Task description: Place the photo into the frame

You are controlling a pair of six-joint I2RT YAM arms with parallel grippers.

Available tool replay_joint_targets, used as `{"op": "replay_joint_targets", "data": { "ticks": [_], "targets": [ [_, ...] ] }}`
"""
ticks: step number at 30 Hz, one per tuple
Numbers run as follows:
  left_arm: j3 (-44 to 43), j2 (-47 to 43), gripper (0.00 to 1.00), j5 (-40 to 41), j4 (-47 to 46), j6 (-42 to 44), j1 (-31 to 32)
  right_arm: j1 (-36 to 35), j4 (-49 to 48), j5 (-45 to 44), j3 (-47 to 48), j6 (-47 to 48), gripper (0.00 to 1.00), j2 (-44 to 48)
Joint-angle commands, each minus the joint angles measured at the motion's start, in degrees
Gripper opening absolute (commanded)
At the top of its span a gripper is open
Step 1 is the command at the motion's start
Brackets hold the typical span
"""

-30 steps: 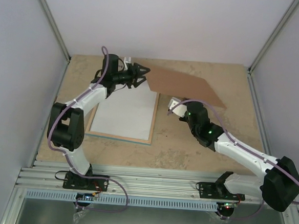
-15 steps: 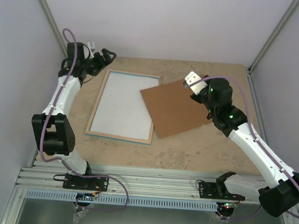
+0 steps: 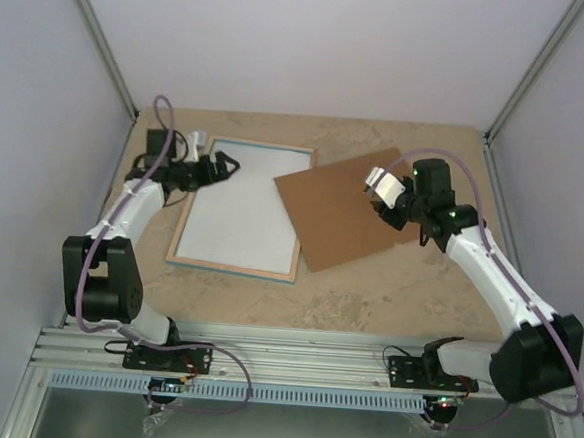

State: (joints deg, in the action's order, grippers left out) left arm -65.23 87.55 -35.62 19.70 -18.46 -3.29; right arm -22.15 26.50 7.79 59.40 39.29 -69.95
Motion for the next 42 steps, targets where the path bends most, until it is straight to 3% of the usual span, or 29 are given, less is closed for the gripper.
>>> {"op": "replay_joint_targets", "data": {
  "ticks": [1,11,15,25,33,42],
  "targets": [
    [7.3,-0.1,0.96,-5.6,-12.64,-7.94,5.93,7.41,5.98,12.76,0.09,-1.58,0.42,-6.64],
    [5.37,15.66,0.73,-11.22,-28.15,-18.34,11.31,13.8,5.9,17.13,-0.54,-1.98,0.52,-8.91],
    [3.87,19.97,0.69,-11.75,-31.16,-20.57,12.46,14.24,5.91,17.89,-0.44,-1.85,0.58,-8.7],
    [1.43,27.19,0.62,-11.72,-34.55,-23.42,14.37,14.26,7.48,19.9,1.01,-2.55,0.65,-8.87],
    [-0.54,32.05,0.59,-11.58,-35.81,-25.26,16.5,14.24,6.94,20.5,0.29,-1.85,0.78,-6.63],
    [-2.69,35.5,0.39,-13.5,-40.45,-30.05,19.17,14.24,4.3,19.46,-3.19,0.05,0.82,-3.3]
  ]
}}
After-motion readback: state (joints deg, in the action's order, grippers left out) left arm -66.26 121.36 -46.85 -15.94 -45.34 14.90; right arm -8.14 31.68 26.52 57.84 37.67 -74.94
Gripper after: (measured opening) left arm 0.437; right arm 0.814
